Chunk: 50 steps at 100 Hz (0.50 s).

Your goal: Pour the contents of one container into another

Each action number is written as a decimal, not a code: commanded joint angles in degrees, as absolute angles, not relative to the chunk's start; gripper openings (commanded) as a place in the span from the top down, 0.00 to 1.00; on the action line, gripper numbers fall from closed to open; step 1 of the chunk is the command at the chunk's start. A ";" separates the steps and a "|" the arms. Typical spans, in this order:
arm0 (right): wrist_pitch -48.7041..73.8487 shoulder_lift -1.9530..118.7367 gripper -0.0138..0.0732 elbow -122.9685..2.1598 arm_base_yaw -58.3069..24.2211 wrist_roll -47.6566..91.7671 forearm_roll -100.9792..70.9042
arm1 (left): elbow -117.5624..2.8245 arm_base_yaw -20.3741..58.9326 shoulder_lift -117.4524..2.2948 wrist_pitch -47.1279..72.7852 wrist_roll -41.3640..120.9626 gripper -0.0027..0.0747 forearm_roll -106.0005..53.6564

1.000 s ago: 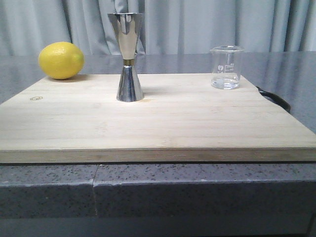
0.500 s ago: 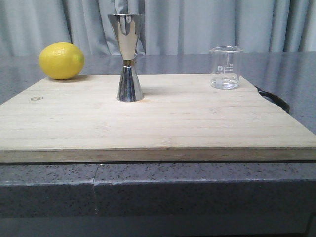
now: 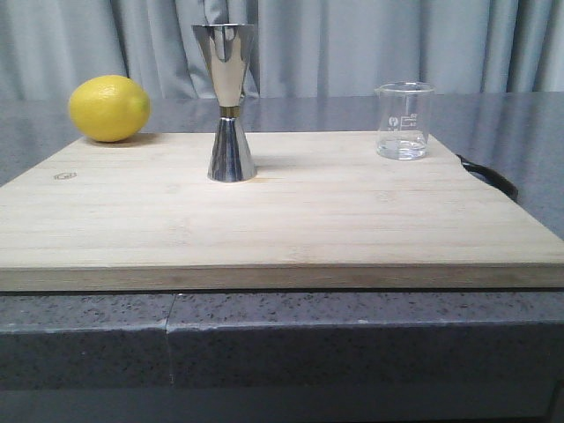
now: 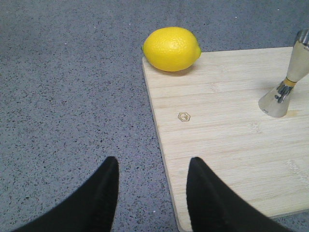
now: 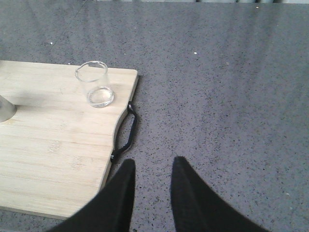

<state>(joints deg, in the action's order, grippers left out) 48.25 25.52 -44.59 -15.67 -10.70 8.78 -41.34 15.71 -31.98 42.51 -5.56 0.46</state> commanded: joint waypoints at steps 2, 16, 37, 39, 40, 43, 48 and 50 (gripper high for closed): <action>43.91 25.79 0.73 -45.86 -15.38 -10.71 10.04 | -42.94 15.89 -32.03 37.99 -6.11 0.75 0.00; 43.91 25.79 0.80 -45.86 -15.38 -10.71 10.04 | -42.94 15.89 -32.03 37.99 -6.11 0.87 0.00; 43.91 25.79 0.90 -45.86 -15.38 -10.71 10.04 | -42.94 15.89 -32.03 37.99 -6.11 0.99 0.00; 43.91 25.79 0.90 -45.86 -15.38 -10.71 10.04 | -42.94 15.89 -32.03 37.99 -6.11 0.99 0.00; 43.91 25.79 0.90 -45.86 -15.38 -10.71 10.04 | -42.94 15.89 -32.03 37.99 -6.11 0.99 0.00; 43.76 25.79 0.90 -45.86 -15.38 -10.71 10.04 | -42.94 15.89 -32.03 37.99 -6.11 0.99 0.00; 43.36 25.79 0.90 -45.86 -15.38 -10.71 10.12 | -42.94 15.89 -32.03 37.60 -6.11 0.99 0.00; 43.36 25.79 0.90 -45.86 -15.38 -10.71 10.12 | -42.94 15.89 -32.03 37.25 -6.11 0.99 0.00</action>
<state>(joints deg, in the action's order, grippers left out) 48.13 25.52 -44.59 -15.67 -10.84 8.78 -41.34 15.71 -31.98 42.38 -5.56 0.46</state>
